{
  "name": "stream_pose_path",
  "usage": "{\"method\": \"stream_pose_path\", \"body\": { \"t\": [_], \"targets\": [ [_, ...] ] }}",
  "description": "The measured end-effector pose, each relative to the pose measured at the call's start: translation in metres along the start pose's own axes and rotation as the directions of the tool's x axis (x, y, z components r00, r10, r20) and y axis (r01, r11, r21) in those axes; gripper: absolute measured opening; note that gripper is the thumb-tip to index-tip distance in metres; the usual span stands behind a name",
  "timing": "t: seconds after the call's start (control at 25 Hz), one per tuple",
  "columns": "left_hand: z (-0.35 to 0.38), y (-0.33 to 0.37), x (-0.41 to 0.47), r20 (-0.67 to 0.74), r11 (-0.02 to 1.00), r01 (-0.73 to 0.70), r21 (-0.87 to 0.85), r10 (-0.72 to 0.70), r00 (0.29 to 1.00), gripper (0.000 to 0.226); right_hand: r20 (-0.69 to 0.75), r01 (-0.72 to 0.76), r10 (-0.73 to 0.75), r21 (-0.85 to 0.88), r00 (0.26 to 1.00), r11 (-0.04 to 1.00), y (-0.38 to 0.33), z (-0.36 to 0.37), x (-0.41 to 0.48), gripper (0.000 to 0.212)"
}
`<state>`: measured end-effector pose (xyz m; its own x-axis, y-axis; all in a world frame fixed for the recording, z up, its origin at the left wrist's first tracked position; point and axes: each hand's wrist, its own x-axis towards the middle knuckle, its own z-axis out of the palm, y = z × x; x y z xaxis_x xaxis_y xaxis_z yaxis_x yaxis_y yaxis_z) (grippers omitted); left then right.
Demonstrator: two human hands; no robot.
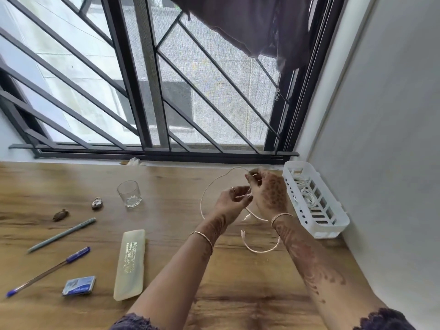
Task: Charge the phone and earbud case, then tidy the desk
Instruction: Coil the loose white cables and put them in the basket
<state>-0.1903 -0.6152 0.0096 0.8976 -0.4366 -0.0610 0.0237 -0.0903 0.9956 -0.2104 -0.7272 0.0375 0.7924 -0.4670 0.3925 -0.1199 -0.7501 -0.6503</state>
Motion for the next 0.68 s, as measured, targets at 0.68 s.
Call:
{"method": "stream_pose_path", "body": {
  "t": [0.68],
  "targets": [
    [-0.02, 0.02, 0.013, -0.105, 0.904, 0.011, -0.428, -0.062, 0.993, 0.031, 0.144, -0.056, 0.054, 0.01, 0.988, 0.998, 0.01, 0.007, 0.021, 0.021]
  ]
}}
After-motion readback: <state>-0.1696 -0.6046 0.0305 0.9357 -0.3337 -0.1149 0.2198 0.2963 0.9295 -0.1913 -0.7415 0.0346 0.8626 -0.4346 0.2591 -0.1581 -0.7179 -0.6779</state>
